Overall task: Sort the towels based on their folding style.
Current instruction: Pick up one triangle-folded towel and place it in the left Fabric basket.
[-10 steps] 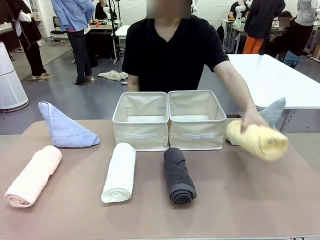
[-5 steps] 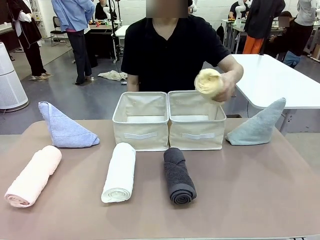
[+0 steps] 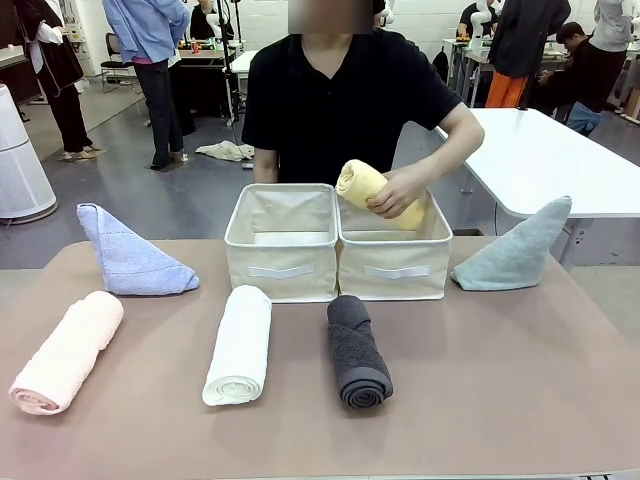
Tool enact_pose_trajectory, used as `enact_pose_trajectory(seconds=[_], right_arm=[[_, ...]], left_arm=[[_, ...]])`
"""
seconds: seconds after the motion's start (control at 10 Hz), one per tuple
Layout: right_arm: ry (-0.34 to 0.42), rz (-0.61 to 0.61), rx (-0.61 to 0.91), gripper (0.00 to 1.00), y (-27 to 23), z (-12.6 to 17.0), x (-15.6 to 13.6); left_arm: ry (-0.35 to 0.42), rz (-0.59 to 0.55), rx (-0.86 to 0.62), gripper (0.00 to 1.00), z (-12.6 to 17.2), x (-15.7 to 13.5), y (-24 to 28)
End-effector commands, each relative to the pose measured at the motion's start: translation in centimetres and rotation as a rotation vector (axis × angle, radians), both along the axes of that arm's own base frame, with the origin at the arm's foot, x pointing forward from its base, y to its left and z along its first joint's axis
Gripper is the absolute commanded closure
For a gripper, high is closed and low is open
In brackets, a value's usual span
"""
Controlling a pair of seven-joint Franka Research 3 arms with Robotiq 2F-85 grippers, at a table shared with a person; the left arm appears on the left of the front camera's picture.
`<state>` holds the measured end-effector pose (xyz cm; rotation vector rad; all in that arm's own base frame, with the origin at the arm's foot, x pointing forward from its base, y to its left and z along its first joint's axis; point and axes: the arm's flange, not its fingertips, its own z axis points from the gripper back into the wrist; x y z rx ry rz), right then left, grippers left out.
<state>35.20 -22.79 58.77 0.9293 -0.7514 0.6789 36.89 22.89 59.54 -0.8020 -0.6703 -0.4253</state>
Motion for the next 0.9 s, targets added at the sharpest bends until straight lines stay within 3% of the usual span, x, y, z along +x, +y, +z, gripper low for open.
enact_pose_trajectory(seconds=[0.0,0.4,0.5,0.6,0.8], right_arm=[[-0.016,-0.001,0.005,0.00,0.1,0.1,-0.1],[-0.016,-0.001,0.005,0.00,0.1,0.1,-0.1],[-0.016,-0.001,0.005,0.00,0.1,0.1,-0.1],[-0.016,-0.001,0.005,0.00,0.1,0.1,-0.1],[-0.016,-0.001,0.005,0.00,0.1,0.1,-0.1]], left_arm=[[-0.017,0.000,-0.021,0.00,-0.1,0.0,-0.1],[0.023,0.038,0.031,0.00,0.9,0.3,-1.0],[0.052,0.078,0.138,0.00,2.3,1.4,-2.7],[0.146,0.097,0.307,0.00,3.4,4.1,-5.2],[0.257,0.080,0.610,0.00,2.8,9.2,-9.0]])
